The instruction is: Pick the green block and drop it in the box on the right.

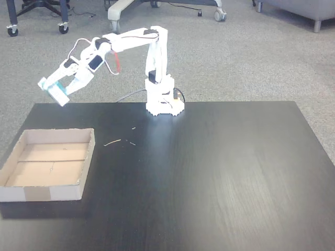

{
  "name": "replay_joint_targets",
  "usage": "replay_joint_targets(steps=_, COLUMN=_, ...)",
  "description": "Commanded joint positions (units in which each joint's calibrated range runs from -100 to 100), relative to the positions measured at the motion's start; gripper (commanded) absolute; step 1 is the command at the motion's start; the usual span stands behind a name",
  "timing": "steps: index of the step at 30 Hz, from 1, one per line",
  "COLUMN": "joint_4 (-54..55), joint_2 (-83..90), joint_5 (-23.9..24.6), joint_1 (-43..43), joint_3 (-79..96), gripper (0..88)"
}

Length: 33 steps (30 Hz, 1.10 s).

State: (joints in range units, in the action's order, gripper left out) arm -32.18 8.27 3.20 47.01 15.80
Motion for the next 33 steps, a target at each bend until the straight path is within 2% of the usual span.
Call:
replay_joint_targets(steps=1, joint_4=6.58, joint_2=-1.67, joint_5=-0.93, joint_1=-4.17, joint_3=-1.38, gripper=13.6)
replay_joint_targets(steps=5, joint_4=7.65, joint_2=-20.97, joint_5=-1.76, joint_1=-5.93, joint_3=-16.07, gripper=13.7)
replay_joint_targets(steps=7, joint_4=7.82, joint_2=-30.88, joint_5=-2.39, joint_1=-6.32, joint_3=-24.41, gripper=17.7)
replay_joint_targets(steps=8, joint_4=7.98, joint_2=-33.84, joint_5=-2.69, joint_1=-6.39, joint_3=-26.50, gripper=26.1)
replay_joint_targets(steps=10, joint_4=7.82, joint_2=-34.18, joint_5=-3.57, joint_1=-6.78, joint_3=-24.41, gripper=53.4)
replay_joint_targets(steps=12, joint_4=6.66, joint_2=-30.46, joint_5=-3.76, joint_1=-7.31, joint_3=-19.88, gripper=63.2)
replay_joint_targets(steps=14, joint_4=3.52, joint_2=-24.10, joint_5=-3.27, joint_1=-7.77, joint_3=-15.25, gripper=64.7)
replay_joint_targets(steps=15, joint_4=2.20, joint_2=-19.53, joint_5=-2.98, joint_1=-8.08, joint_3=-12.26, gripper=59.7)
replay_joint_targets(steps=16, joint_4=2.12, joint_2=-14.20, joint_5=-3.32, joint_1=-8.69, joint_3=-8.36, gripper=43.5)
replay_joint_targets(steps=17, joint_4=2.12, joint_2=-6.58, joint_5=-3.61, joint_1=-9.53, joint_3=-2.65, gripper=5.2)
replay_joint_targets(steps=18, joint_4=2.04, joint_2=2.06, joint_5=-2.69, joint_1=-10.61, joint_3=4.33, gripper=0.1)
replay_joint_targets(steps=20, joint_4=2.20, joint_2=23.14, joint_5=-2.49, joint_1=-16.51, joint_3=22.64, gripper=0.1)
replay_joint_targets(steps=22, joint_4=0.96, joint_2=44.82, joint_5=-4.88, joint_1=-28.39, joint_3=42.13, gripper=0.1)
replay_joint_targets(steps=24, joint_4=-7.38, joint_2=65.06, joint_5=-7.72, joint_1=-41.11, joint_3=57.55, gripper=0.1)
replay_joint_targets(steps=26, joint_4=-16.29, joint_2=80.98, joint_5=-7.67, joint_1=-46.85, joint_3=67.52, gripper=0.1)
replay_joint_targets(steps=29, joint_4=-19.27, joint_2=88.09, joint_5=-8.06, joint_1=-48.85, joint_3=77.13, gripper=0.1)
replay_joint_targets(steps=31, joint_4=-16.38, joint_2=89.78, joint_5=-9.04, joint_1=-50.53, joint_3=83.75, gripper=0.1)
replay_joint_targets(steps=33, joint_4=-15.72, joint_2=89.78, joint_5=-7.18, joint_1=-51.30, joint_3=84.11, gripper=0.1)
